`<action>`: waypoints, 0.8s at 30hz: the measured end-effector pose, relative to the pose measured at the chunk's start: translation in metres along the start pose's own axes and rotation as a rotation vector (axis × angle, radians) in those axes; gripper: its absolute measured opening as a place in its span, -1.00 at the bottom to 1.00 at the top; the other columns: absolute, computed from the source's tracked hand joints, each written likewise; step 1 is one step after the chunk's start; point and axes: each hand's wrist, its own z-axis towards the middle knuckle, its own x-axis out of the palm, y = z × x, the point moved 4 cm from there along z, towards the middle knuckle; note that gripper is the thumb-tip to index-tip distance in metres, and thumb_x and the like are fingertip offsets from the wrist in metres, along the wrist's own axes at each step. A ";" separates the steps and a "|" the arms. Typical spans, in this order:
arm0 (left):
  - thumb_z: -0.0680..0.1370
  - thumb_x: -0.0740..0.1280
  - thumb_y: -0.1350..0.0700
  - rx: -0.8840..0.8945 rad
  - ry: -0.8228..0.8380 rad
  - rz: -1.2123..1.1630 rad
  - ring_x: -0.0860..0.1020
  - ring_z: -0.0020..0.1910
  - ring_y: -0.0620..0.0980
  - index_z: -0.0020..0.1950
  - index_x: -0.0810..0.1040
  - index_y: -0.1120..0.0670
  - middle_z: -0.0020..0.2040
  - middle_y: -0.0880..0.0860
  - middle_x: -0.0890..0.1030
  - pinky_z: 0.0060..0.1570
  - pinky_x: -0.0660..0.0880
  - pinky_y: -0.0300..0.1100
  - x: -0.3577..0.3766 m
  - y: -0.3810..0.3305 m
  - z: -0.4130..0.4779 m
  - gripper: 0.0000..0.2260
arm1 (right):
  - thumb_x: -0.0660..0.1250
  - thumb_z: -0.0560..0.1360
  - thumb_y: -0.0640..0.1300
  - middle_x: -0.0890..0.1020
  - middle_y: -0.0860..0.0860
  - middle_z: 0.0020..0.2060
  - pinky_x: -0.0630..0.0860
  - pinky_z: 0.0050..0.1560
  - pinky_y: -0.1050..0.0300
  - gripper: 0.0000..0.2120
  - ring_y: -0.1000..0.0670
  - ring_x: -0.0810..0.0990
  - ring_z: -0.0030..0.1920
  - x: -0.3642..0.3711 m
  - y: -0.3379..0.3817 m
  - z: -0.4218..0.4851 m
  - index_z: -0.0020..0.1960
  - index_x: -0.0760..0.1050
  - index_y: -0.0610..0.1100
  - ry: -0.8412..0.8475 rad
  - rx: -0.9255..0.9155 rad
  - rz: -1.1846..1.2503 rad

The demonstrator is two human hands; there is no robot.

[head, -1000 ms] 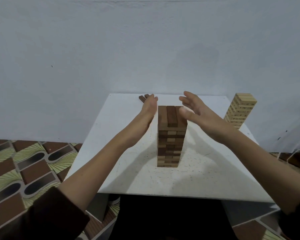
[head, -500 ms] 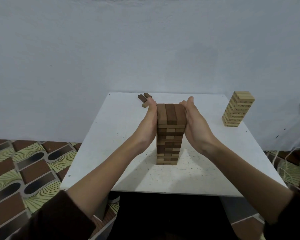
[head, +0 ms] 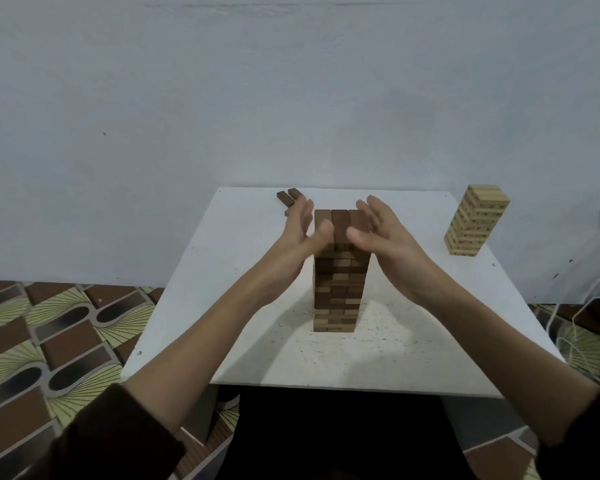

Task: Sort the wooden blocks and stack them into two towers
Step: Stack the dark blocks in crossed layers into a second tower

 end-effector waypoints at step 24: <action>0.31 0.49 0.10 0.036 0.041 0.175 0.39 0.30 -0.22 0.53 -0.01 -0.03 0.24 -0.17 0.41 0.39 0.31 0.04 -0.008 -0.005 0.006 -0.07 | 0.50 0.33 -0.32 0.48 0.08 0.18 0.14 0.49 0.03 -0.15 0.08 0.40 0.33 -0.017 0.004 0.010 0.45 0.11 -0.01 0.062 -0.046 -0.196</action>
